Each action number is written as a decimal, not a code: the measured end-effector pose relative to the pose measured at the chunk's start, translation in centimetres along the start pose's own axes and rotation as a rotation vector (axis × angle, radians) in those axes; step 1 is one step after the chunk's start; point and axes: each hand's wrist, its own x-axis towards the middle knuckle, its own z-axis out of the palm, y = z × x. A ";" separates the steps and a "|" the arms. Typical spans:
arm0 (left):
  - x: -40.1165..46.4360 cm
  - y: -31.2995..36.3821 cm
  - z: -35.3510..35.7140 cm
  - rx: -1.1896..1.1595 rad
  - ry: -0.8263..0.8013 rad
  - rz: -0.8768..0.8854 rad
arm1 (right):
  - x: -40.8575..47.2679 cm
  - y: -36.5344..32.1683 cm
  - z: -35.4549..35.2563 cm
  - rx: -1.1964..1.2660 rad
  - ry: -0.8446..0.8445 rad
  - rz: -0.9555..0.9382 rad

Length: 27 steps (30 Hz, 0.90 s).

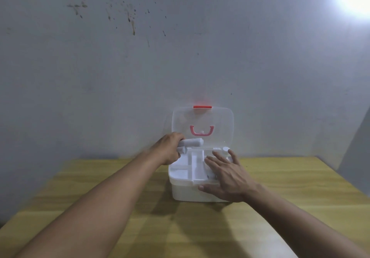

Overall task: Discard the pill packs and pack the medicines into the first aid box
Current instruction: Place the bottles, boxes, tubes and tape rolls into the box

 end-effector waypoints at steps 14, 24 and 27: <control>1.4 -1.4 1.9 -0.100 0.052 -0.038 | 0.0 0.1 0.2 0.007 0.016 -0.002; 1.0 -1.2 1.9 -0.153 0.168 0.005 | -0.2 0.0 0.0 0.005 0.009 -0.001; 0.9 -1.2 1.7 -0.136 0.241 0.063 | -0.2 -0.1 0.0 0.016 0.019 -0.001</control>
